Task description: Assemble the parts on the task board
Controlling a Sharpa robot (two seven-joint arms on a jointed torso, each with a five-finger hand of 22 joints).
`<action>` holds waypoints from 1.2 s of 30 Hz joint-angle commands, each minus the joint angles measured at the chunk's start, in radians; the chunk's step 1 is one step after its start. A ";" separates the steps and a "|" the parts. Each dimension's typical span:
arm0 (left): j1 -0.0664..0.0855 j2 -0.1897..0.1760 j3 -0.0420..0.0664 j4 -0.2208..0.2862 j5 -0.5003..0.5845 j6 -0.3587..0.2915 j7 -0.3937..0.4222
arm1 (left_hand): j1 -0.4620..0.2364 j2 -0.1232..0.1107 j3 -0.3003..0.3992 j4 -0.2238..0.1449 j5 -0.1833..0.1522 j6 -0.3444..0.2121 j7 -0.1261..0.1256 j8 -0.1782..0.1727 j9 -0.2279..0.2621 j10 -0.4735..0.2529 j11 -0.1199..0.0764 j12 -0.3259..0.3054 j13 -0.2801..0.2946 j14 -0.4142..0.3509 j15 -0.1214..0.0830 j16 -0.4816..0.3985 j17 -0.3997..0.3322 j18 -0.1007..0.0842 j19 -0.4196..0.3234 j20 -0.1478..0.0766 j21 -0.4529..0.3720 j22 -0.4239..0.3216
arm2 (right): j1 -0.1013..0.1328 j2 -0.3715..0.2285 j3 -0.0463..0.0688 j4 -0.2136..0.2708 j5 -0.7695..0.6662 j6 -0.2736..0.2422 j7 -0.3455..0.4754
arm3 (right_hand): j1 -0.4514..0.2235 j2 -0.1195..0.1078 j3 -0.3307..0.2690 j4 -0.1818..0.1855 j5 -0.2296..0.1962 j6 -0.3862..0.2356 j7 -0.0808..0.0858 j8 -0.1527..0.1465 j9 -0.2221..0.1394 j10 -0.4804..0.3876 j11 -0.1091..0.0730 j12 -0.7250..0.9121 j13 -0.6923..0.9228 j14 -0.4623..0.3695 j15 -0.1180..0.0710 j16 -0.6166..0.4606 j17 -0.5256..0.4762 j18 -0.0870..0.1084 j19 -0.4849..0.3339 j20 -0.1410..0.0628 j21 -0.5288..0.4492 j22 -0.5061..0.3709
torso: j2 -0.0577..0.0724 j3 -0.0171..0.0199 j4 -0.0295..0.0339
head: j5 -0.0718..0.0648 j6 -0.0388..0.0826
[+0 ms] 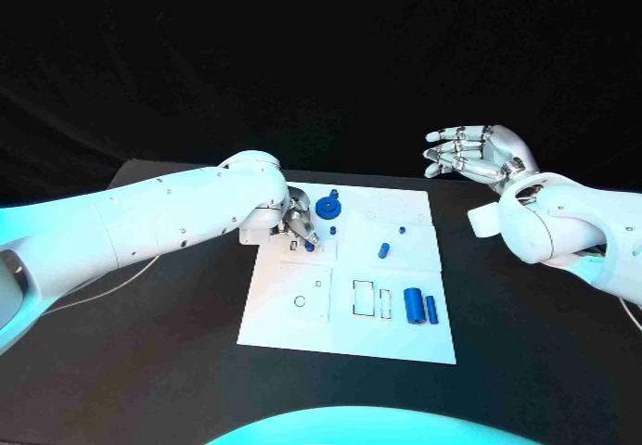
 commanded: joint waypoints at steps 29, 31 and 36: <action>-0.014 0.001 -0.010 -0.014 -0.004 0.003 -0.016 | -0.034 0.011 -0.072 -0.002 -0.036 0.021 -0.009 0.013 0.015 0.008 -0.010 0.012 0.007 0.106 -0.011 0.004 0.263 -0.016 0.018 -0.013 0.008 0.097 | 0.000 -0.001 0.000 0.002 -0.003 0.009 0.010 | -0.011 -0.001 -0.010 0.002 -0.001 0.006 0.056 -0.007 -0.002 0.000 0.008 -0.001 -0.007 0.000 0.007 -0.007 0.002 0.008 0.003 0.010 -0.010 -0.008 | 0.000 -0.0005 0.0004 | -0.003 0.001; -0.014 0.001 -0.010 -0.015 -0.005 0.000 -0.016 | -0.038 0.007 -0.091 0.010 -0.037 0.021 -0.009 0.012 0.016 0.008 -0.010 0.012 0.007 0.106 -0.011 0.004 0.263 -0.016 0.019 -0.013 0.009 0.099 | 0.000 -0.001 0.000 0.001 -0.003 0.010 0.010 | -0.011 -0.001 -0.010 0.002 -0.001 0.006 0.056 -0.007 -0.002 0.000 0.008 -0.001 -0.007 0.000 0.007 -0.007 0.002 0.008 0.003 0.010 -0.010 -0.008 | 0.000 -0.0009 0.0001 | -0.004 0.000; -0.014 -0.002 -0.010 -0.014 -0.007 -0.007 -0.015 | -0.051 -0.001 -0.128 0.039 -0.037 0.023 -0.008 0.012 0.017 0.008 -0.009 0.013 0.008 0.106 -0.011 0.004 0.263 -0.017 0.019 -0.013 0.009 0.099 | 0.000 0.000 0.000 0.001 -0.003 0.011 0.011 | -0.015 -0.002 -0.014 0.005 -0.003 0.002 0.058 -0.011 -0.003 -0.006 0.011 -0.001 -0.015 -0.014 0.012 -0.019 0.002 0.007 -0.003 0.015 -0.027 -0.023 | 0.001 -0.0005 -0.0010 | -0.003 0.002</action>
